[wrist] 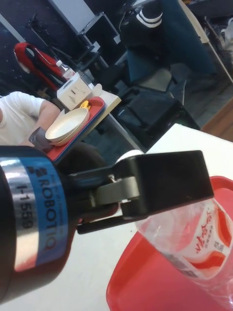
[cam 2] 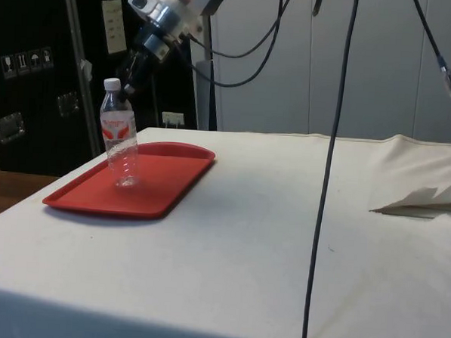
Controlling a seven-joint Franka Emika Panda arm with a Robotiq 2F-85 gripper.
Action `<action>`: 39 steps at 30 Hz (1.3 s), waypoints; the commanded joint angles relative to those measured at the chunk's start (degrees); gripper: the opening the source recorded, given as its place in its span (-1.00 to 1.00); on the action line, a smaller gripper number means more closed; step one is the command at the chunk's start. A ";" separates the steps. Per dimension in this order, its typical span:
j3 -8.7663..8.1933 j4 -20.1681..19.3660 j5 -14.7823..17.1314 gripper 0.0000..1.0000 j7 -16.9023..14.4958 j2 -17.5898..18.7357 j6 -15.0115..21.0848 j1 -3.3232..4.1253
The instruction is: Place the bottle upright on the tray.
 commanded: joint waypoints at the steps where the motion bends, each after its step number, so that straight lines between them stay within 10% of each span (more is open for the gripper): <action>1: 0.00 0.00 0.00 1.00 0.00 -0.17 -0.11 0.00; 39: -0.92 -0.11 -0.40 1.00 0.63 -3.38 -2.12 0.17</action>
